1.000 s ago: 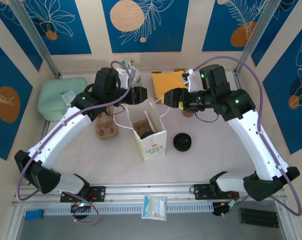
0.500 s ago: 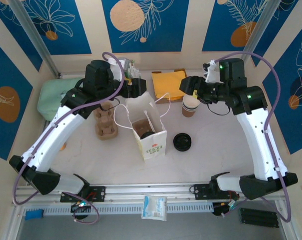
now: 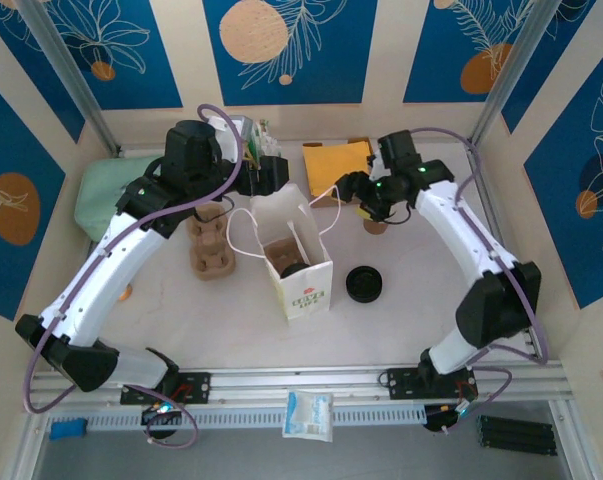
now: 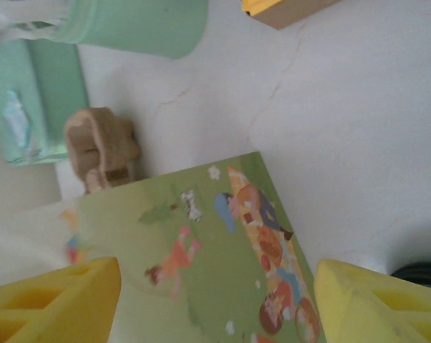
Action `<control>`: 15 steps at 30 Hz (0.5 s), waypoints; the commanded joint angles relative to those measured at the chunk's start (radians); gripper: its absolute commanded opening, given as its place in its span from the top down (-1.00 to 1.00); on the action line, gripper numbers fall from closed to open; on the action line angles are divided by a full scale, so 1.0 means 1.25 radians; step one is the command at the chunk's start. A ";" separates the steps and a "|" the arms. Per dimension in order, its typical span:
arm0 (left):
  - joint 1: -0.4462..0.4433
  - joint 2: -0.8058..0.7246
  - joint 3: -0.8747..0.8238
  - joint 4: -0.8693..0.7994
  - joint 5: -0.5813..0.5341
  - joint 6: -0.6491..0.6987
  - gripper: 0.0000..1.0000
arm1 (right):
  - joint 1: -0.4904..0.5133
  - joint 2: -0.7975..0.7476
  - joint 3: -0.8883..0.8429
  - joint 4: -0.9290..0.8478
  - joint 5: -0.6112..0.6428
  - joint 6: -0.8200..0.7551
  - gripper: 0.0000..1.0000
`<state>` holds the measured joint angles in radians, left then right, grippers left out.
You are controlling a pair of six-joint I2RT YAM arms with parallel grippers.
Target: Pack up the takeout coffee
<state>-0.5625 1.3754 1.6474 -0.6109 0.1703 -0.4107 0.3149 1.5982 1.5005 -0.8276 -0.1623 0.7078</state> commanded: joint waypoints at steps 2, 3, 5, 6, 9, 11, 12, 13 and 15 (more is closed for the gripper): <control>0.011 -0.011 0.002 0.006 -0.003 -0.002 -0.99 | 0.017 0.084 0.016 0.037 0.047 0.008 -0.44; 0.013 -0.012 0.001 0.006 -0.002 -0.002 -0.99 | 0.022 0.106 0.026 0.038 0.056 0.006 -0.44; 0.014 -0.012 0.001 0.006 0.001 -0.001 -0.99 | 0.035 0.153 0.051 0.034 0.081 -0.002 -0.45; 0.015 -0.013 0.000 0.006 0.002 0.000 -0.99 | 0.041 0.175 0.061 0.029 0.098 -0.006 -0.45; 0.017 -0.012 -0.002 0.011 0.011 -0.003 -0.99 | 0.054 0.234 0.087 0.022 0.141 -0.021 -0.45; 0.021 -0.009 -0.002 0.014 0.018 -0.005 -0.99 | 0.057 0.266 0.097 0.023 0.164 -0.028 -0.45; 0.023 -0.009 -0.001 0.015 0.020 -0.005 -0.99 | 0.057 0.279 0.100 0.022 0.172 -0.030 -0.45; 0.024 -0.008 -0.001 0.016 0.024 -0.004 -0.99 | 0.057 0.291 0.103 0.023 0.182 -0.033 -0.45; 0.028 -0.006 -0.001 0.020 0.029 -0.005 -0.99 | 0.053 0.307 0.104 0.023 0.200 -0.036 -0.46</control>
<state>-0.5411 1.3754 1.6474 -0.6106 0.1802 -0.4129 0.3851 1.9656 1.5978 -0.7921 0.0296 0.6842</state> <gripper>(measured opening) 0.994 0.727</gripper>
